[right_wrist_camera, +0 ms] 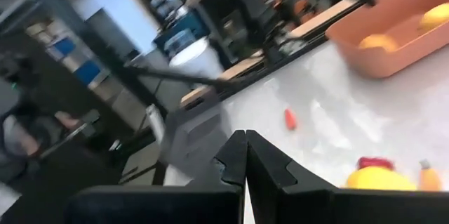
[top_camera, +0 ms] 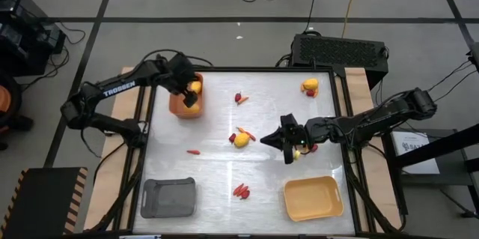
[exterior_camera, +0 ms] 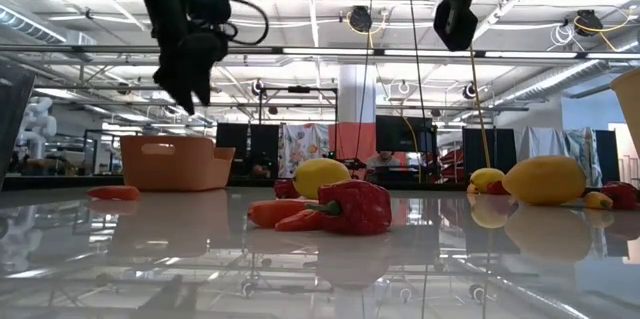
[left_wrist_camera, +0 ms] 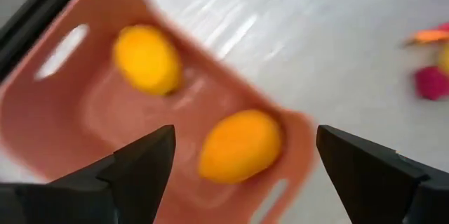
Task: Sort produce into baskets
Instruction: Put the lemon into the orange bin
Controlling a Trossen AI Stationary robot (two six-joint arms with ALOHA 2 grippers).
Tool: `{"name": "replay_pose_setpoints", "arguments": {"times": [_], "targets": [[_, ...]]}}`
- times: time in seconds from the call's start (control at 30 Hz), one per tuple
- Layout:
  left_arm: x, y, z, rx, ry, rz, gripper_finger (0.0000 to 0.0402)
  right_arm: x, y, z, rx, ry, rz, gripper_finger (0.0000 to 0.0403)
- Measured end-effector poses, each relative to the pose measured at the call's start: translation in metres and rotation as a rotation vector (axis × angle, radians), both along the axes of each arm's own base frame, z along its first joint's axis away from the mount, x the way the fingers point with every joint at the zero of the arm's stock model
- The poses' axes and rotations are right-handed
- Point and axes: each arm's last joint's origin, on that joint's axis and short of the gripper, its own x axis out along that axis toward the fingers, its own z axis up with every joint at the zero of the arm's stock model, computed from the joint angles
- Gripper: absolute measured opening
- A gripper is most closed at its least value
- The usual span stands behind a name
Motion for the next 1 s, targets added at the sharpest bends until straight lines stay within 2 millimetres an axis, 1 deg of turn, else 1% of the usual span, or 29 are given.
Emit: {"name": "replay_pose_setpoints", "arguments": {"times": [0.07, 0.13, 0.23, 0.27, 0.33, 0.5, 0.6, 0.7, 0.83, 1.0], "targets": [[0.008, -0.007, 0.003, -0.037, -0.077, -0.069, 0.0352, -0.003, 0.002, 0.000, 0.001, 0.027, 0.075, 0.0000], [0.019, -0.016, 0.006, -0.070, -0.161, -0.153, 0.0352, -0.010, 0.002, -0.002, 0.008, 0.093, 0.119, 0.0000], [0.037, -0.034, 0.011, -0.062, -0.259, -0.276, 0.0352, -0.023, -0.001, -0.005, 0.031, 0.232, 0.116, 0.0000], [0.043, -0.040, 0.012, -0.048, -0.285, -0.312, 0.0352, -0.028, -0.003, -0.003, 0.025, 0.284, 0.112, 0.0000], [0.053, -0.054, 0.016, -0.011, -0.337, -0.397, 0.0352, -0.038, -0.007, 0.006, -0.030, 0.406, 0.096, 0.0000], [0.071, -0.082, 0.025, 0.090, -0.451, -0.570, 0.0352, -0.062, -0.020, 0.033, -0.263, 0.749, 0.020, 0.0000], [0.078, -0.096, 0.030, 0.145, -0.496, -0.629, 0.0352, -0.069, -0.025, 0.042, -0.366, 0.839, -0.022, 0.0000], [0.080, -0.106, 0.031, 0.148, -0.508, -0.652, 0.0352, -0.070, -0.026, 0.040, -0.384, 0.881, -0.016, 0.0006], [0.080, -0.114, 0.030, 0.097, -0.507, -0.629, 0.0352, -0.070, -0.026, 0.032, -0.424, 0.981, 0.024, 0.0038], [0.074, -0.115, 0.023, 0.030, -0.414, -0.589, 0.0352, -0.060, -0.023, 0.023, -0.425, 1.032, 0.055, 0.0112]]}}
